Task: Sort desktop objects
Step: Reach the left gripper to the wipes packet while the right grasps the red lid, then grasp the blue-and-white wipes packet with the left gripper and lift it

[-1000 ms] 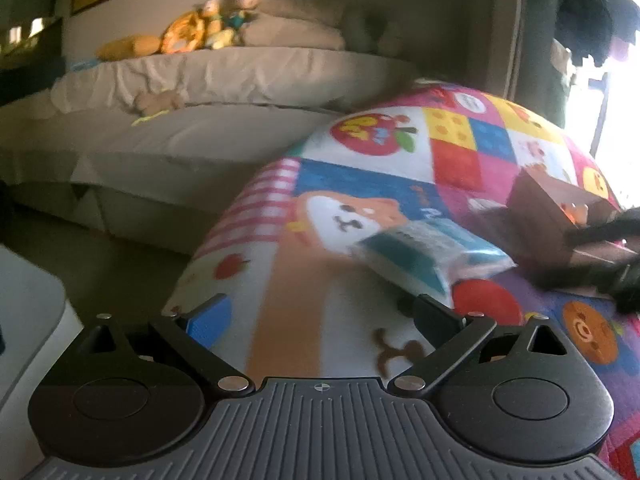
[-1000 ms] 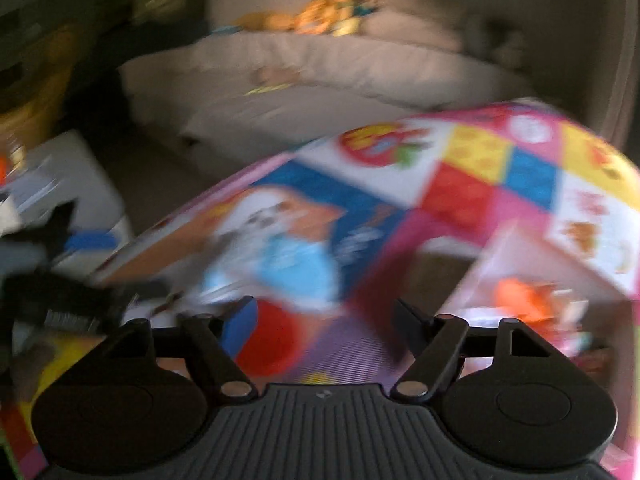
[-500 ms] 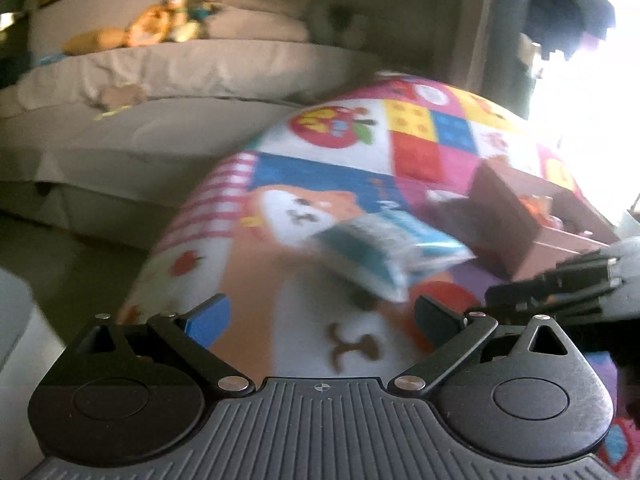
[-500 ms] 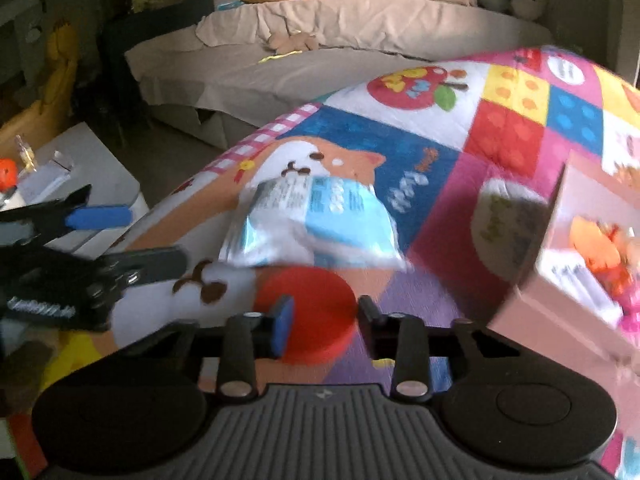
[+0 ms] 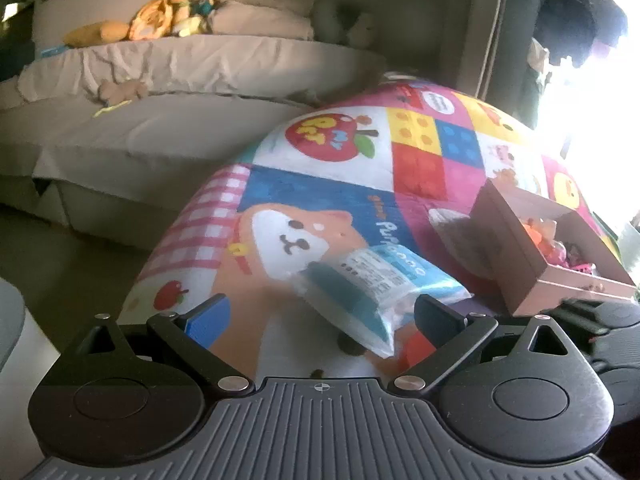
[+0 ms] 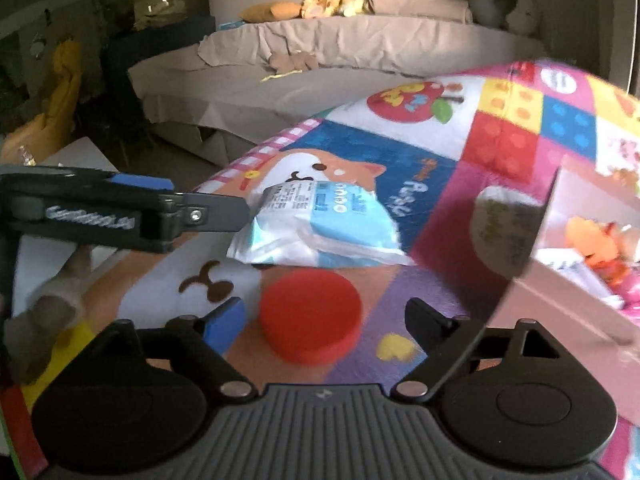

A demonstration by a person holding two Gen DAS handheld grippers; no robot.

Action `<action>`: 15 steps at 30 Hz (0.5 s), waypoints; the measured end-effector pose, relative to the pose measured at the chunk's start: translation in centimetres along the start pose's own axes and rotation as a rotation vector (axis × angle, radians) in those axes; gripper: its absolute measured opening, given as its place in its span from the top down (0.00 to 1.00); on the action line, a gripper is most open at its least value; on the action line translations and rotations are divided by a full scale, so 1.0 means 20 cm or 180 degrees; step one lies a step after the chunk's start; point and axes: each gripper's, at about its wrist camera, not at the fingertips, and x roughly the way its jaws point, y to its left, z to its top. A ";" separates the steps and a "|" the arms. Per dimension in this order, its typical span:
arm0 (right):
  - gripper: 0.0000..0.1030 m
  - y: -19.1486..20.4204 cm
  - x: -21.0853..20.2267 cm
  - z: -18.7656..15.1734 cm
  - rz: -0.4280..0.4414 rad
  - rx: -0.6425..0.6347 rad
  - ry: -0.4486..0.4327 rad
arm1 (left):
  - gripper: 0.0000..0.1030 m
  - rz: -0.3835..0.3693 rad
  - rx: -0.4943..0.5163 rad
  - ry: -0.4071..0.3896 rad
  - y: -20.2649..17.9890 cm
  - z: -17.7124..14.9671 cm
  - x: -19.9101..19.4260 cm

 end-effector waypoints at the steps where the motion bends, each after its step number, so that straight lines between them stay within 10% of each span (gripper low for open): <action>1: 0.20 0.01 0.02 0.00 0.0019 0.0016 0.0015 | 0.02 -0.0007 -0.0023 0.0009 0.01 0.00 0.01; 3: 0.38 0.02 0.04 0.00 0.0050 -0.0036 0.0077 | 0.02 -0.0044 -0.0036 0.0018 0.00 0.01 0.02; 15: 0.38 -0.27 -0.45 -0.36 -0.0646 0.0373 -0.0140 | 0.02 -0.0088 0.1228 0.0005 -0.29 -0.07 0.19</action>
